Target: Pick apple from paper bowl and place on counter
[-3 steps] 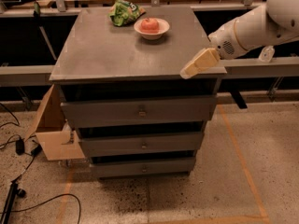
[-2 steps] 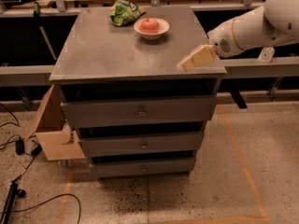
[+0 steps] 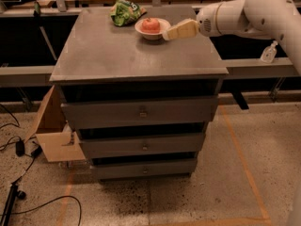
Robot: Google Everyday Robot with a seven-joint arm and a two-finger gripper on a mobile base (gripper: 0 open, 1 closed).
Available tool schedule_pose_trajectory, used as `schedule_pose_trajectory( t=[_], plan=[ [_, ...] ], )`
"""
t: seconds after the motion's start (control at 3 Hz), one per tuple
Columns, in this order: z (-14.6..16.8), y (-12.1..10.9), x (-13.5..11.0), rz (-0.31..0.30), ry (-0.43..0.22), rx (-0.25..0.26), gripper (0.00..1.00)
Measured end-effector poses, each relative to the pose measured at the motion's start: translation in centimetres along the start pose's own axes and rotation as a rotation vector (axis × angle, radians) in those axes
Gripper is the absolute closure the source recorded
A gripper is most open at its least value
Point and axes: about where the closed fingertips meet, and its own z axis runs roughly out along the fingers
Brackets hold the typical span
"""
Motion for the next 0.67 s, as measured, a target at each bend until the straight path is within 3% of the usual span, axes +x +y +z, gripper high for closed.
schedule_pose_trajectory(
  t=[0.33,0.67],
  plan=[
    [3.3,-2.4,-2.3,0.033,-0.065,0.025,0.00],
    [7.4,-3.7,-3.3,0.080,-0.088,0.049,0.00]
  ],
)
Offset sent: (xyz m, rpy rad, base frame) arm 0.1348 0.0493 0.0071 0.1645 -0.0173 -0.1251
